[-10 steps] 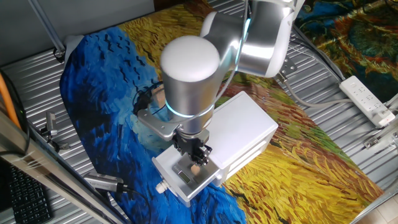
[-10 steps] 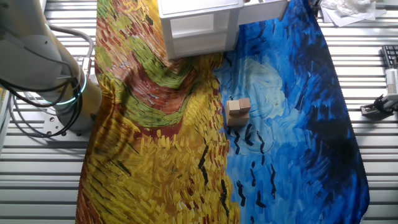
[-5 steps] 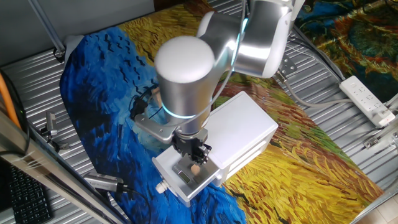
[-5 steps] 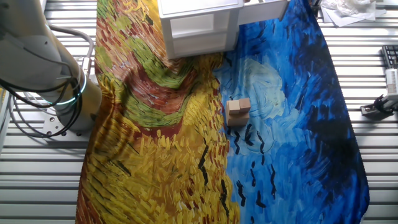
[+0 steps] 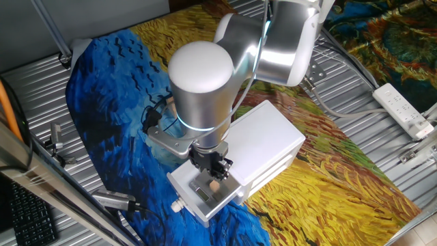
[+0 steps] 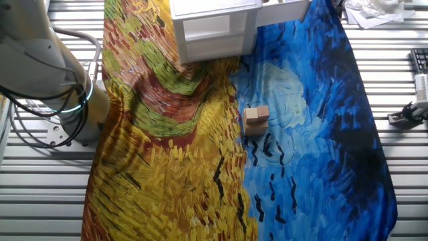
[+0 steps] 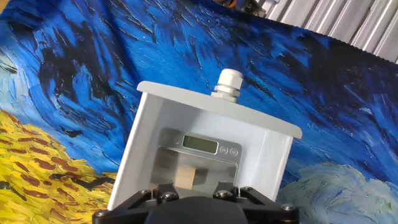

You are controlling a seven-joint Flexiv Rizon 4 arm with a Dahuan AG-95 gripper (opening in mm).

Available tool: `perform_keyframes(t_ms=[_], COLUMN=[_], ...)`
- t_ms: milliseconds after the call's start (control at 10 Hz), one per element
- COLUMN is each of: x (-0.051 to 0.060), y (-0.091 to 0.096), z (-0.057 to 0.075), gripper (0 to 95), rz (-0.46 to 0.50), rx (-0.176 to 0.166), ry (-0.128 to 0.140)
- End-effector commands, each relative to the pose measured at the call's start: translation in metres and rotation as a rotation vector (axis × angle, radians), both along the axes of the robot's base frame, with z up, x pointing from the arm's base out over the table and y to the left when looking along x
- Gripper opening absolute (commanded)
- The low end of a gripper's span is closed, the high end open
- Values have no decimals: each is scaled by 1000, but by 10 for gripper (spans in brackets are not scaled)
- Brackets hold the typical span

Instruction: Take something out of a drawer

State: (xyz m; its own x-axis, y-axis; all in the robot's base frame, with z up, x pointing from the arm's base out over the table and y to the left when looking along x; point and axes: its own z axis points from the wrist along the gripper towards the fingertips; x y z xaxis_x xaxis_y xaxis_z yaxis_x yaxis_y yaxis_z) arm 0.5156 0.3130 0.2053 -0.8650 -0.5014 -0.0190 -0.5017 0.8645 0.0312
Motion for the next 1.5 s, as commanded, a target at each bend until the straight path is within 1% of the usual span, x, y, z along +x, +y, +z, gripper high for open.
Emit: perform_keyframes(t_ms=[100, 400, 700, 900, 1200, 1500], x=[1, 1, 1, 1, 2, 5], y=[0, 0, 0, 0, 1, 7], z=[0, 0, 0, 0, 0, -2], gripper=[380, 380, 380, 380, 380, 380], rz=[3, -5, -2, -41, -73, -97], rx=[-5, -9, -4, -3, -3, -4], ry=[3, 5, 2, 2, -4, -2])
